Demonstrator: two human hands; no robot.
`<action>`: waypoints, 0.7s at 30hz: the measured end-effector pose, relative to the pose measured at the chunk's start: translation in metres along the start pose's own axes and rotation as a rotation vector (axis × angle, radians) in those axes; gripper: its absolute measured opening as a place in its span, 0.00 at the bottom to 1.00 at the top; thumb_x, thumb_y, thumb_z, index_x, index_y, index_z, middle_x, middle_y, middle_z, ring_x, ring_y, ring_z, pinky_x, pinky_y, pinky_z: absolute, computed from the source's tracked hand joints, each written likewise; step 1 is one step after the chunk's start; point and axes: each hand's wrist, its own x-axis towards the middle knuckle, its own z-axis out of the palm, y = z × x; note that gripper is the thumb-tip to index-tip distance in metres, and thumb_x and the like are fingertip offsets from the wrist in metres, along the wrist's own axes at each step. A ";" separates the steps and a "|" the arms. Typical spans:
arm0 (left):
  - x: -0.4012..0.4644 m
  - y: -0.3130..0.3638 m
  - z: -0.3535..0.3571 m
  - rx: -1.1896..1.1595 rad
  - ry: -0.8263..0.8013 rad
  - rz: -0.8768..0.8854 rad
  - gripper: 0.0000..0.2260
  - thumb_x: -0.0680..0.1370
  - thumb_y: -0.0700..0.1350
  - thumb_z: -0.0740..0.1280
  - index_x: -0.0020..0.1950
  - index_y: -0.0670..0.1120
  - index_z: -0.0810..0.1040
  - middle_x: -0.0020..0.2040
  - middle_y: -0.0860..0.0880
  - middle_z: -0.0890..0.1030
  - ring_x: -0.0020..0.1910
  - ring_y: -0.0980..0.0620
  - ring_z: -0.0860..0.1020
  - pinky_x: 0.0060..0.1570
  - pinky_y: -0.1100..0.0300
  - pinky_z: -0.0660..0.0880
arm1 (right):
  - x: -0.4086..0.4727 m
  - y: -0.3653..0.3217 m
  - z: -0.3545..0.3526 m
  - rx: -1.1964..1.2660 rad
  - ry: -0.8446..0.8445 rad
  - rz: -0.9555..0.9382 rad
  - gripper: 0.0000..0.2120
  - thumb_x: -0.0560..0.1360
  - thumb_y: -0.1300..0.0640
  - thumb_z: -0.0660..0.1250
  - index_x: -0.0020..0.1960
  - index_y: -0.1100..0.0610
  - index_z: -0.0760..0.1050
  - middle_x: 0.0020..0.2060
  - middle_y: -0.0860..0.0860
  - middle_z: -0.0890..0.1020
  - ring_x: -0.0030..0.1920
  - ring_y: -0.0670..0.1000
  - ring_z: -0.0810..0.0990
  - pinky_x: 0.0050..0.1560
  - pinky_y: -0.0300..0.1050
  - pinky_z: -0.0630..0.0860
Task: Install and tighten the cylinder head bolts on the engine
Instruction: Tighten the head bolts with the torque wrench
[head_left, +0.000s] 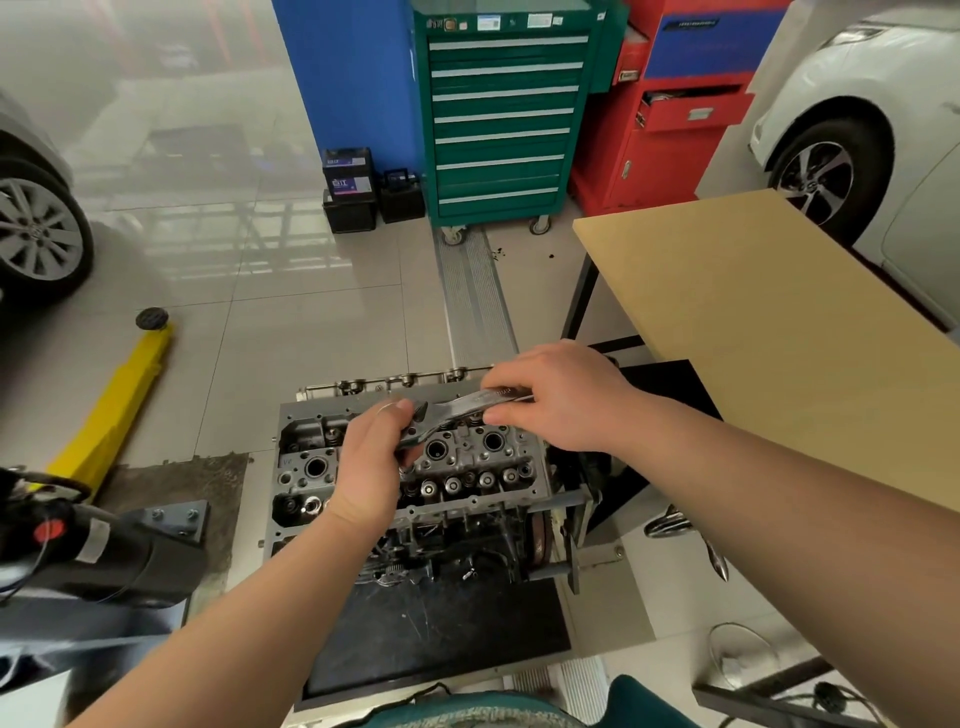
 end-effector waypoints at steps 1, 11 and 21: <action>-0.003 -0.001 0.002 -0.006 0.024 0.001 0.13 0.70 0.60 0.67 0.38 0.51 0.81 0.41 0.50 0.78 0.42 0.54 0.77 0.44 0.58 0.77 | 0.001 0.000 0.000 -0.005 -0.010 -0.015 0.24 0.73 0.28 0.54 0.57 0.39 0.79 0.40 0.39 0.80 0.44 0.46 0.77 0.47 0.49 0.71; -0.008 0.030 0.018 0.257 0.339 0.313 0.06 0.79 0.51 0.64 0.49 0.61 0.80 0.42 0.57 0.85 0.34 0.60 0.78 0.33 0.61 0.75 | 0.018 -0.012 -0.004 -0.174 0.018 -0.063 0.16 0.80 0.33 0.60 0.57 0.41 0.78 0.38 0.40 0.79 0.41 0.49 0.75 0.36 0.45 0.62; -0.002 0.020 0.030 0.691 0.372 0.733 0.28 0.85 0.58 0.65 0.27 0.49 0.65 0.22 0.51 0.66 0.23 0.45 0.68 0.25 0.51 0.66 | -0.013 -0.022 0.008 -0.325 0.070 -0.011 0.28 0.80 0.30 0.51 0.56 0.52 0.75 0.40 0.50 0.81 0.41 0.57 0.80 0.38 0.50 0.67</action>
